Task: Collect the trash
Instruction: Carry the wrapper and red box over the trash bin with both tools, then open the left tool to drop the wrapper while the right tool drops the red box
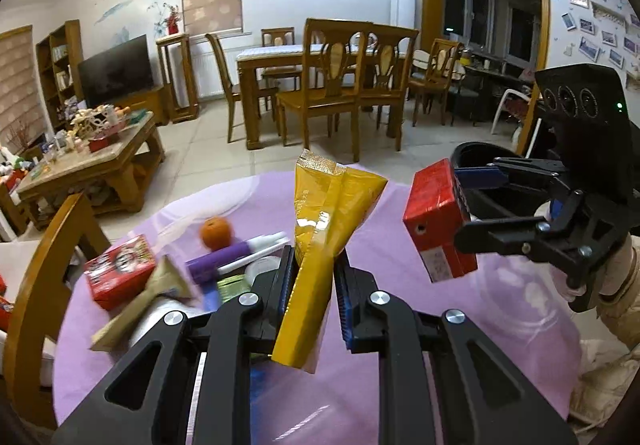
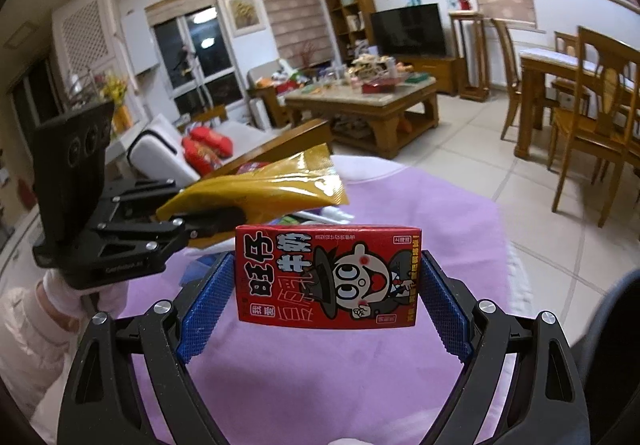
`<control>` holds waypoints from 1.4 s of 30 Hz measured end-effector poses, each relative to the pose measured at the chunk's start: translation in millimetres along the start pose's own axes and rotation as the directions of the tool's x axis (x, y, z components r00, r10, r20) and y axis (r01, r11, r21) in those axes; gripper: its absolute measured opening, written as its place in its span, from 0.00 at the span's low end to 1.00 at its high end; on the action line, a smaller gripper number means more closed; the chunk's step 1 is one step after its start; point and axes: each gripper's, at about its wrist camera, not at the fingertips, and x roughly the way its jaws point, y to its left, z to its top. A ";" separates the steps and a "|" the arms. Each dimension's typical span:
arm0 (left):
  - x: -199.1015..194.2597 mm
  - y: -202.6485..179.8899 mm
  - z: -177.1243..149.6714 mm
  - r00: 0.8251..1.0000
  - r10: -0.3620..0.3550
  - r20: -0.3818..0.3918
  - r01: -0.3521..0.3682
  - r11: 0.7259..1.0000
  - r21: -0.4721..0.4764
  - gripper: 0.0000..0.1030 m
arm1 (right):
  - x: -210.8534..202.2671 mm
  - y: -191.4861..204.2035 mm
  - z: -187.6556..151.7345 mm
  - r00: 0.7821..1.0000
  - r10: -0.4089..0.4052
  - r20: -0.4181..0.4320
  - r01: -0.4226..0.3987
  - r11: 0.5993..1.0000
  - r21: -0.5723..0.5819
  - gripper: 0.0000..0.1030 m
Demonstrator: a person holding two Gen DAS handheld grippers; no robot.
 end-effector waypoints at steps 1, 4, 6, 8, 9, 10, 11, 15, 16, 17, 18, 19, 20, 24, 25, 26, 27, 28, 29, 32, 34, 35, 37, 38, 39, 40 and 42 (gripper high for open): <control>1.5 -8.0 2.6 1.000 -0.011 0.005 0.011 1.000 0.000 0.20 | -9.0 -6.4 -2.6 1.000 -0.009 0.009 0.009 1.000 0.009 0.85; 8.0 -26.4 10.2 0.999 -0.044 0.018 0.044 0.999 -0.005 0.20 | -34.6 -27.2 -11.2 0.998 -0.044 0.035 0.042 0.998 0.041 0.85; 14.9 -41.0 16.0 0.998 -0.061 0.019 0.061 0.998 0.000 0.20 | -51.8 -42.4 -18.0 0.996 -0.066 0.052 0.062 0.996 0.066 0.85; 23.6 -56.5 22.2 0.997 -0.075 0.017 0.074 0.997 0.014 0.20 | -71.1 -61.6 -25.8 0.993 -0.094 0.069 0.087 0.991 0.098 0.85; 26.9 -62.3 25.0 0.996 -0.084 0.015 0.084 0.996 0.018 0.20 | -79.7 -70.9 -29.4 0.991 -0.108 0.075 0.099 0.989 0.112 0.85; 31.0 -69.5 27.9 0.995 -0.097 0.014 0.097 0.995 0.020 0.20 | -88.1 -80.6 -33.5 0.989 -0.124 0.080 0.113 0.985 0.128 0.85; 37.5 -79.9 31.3 0.993 -0.116 0.009 0.116 0.993 0.023 0.20 | -97.4 -92.6 -38.7 0.986 -0.143 0.084 0.130 0.981 0.148 0.85; 62.6 -119.8 42.0 0.986 -0.167 -0.006 0.167 0.984 0.058 0.20 | -136.2 -135.6 -57.5 0.969 -0.227 0.099 0.202 0.957 0.210 0.85; 69.0 -128.8 44.4 0.984 -0.180 -0.010 0.180 0.982 0.064 0.20 | -149.2 -149.0 -63.1 0.962 -0.251 0.104 0.222 0.947 0.232 0.85; 77.6 -140.1 46.8 0.979 -0.203 -0.017 0.204 0.977 0.067 0.20 | -157.5 -158.6 -68.5 0.957 -0.270 0.108 0.237 0.939 0.248 0.85; 85.9 -150.6 50.5 0.974 -0.226 -0.024 0.227 0.972 0.065 0.20 | -167.0 -169.3 -73.6 0.951 -0.290 0.110 0.253 0.931 0.264 0.85; 90.3 -156.5 51.6 0.971 -0.235 -0.028 0.237 0.969 0.063 0.20 | -175.1 -178.8 -79.0 0.945 -0.308 0.112 0.268 0.922 0.278 0.85; 99.4 -167.7 55.4 0.967 -0.250 -0.036 0.252 0.966 0.064 0.20 | -185.2 -190.5 -85.3 0.936 -0.332 0.112 0.287 0.910 0.297 0.85; 123.2 -202.2 59.5 0.959 -0.274 -0.068 0.278 0.958 0.074 0.20 | -215.4 -231.8 -107.6 0.912 -0.394 0.110 0.332 0.871 0.362 0.85; 127.5 -208.1 59.0 0.958 -0.278 -0.076 0.283 0.957 0.069 0.20 | -221.2 -241.0 -115.5 0.908 -0.405 0.108 0.340 0.861 0.377 0.85; 134.8 -215.5 59.5 0.955 -0.283 -0.089 0.289 0.956 0.057 0.20 | -224.4 -249.4 -120.3 0.905 -0.413 0.104 0.345 0.854 0.390 0.85; 140.5 -221.2 59.3 0.953 -0.286 -0.100 0.291 0.956 0.046 0.20 | -226.8 -255.9 -122.3 0.903 -0.417 0.099 0.348 0.848 0.398 0.85; 149.1 -228.0 59.5 0.952 -0.284 -0.117 0.289 0.957 0.033 0.20 | -229.3 -264.1 -128.3 0.902 -0.422 0.093 0.352 0.841 0.410 0.85; 155.9 -232.4 59.1 0.951 -0.281 -0.130 0.286 0.958 0.022 0.20 | -230.4 -270.4 -131.9 0.901 -0.424 0.088 0.353 0.838 0.416 0.85; 171.2 -240.8 59.9 0.946 -0.280 -0.165 0.283 0.959 -0.006 0.20 | -227.0 -284.9 -138.8 0.903 -0.424 0.069 0.354 0.825 0.439 0.85; 177.7 -245.6 61.2 0.941 -0.287 -0.179 0.289 0.957 -0.017 0.20 | -223.8 -292.4 -142.1 0.905 -0.419 0.066 0.349 0.823 0.449 0.85; 180.1 -248.7 61.0 0.942 -0.280 -0.185 0.283 0.959 -0.011 0.20 | -220.0 -293.7 -139.2 0.906 -0.418 0.065 0.347 0.822 0.451 0.85; 181.9 -252.6 61.5 0.942 -0.274 -0.195 0.279 0.960 -0.002 0.20 | -216.2 -299.8 -137.6 0.909 -0.413 0.062 0.342 0.822 0.456 0.85; 183.6 -255.0 60.4 0.941 -0.273 -0.201 0.279 0.960 0.001 0.20 | -214.4 -301.4 -135.8 0.910 -0.410 0.061 0.340 0.822 0.457 0.85; 184.3 -256.3 60.1 0.941 -0.271 -0.204 0.278 0.961 0.005 0.20 | -213.4 -303.9 -136.6 0.911 -0.409 0.060 0.338 0.822 0.458 0.85; 185.0 -256.9 59.7 0.940 -0.269 -0.209 0.277 0.961 0.008 0.20 | -208.5 -296.2 -133.7 0.911 -0.408 0.058 0.338 0.821 0.459 0.85; 186.8 -260.9 59.7 0.937 -0.274 -0.215 0.282 0.959 0.006 0.20 | -205.1 -299.2 -134.5 0.912 -0.406 0.053 0.338 0.820 0.461 0.85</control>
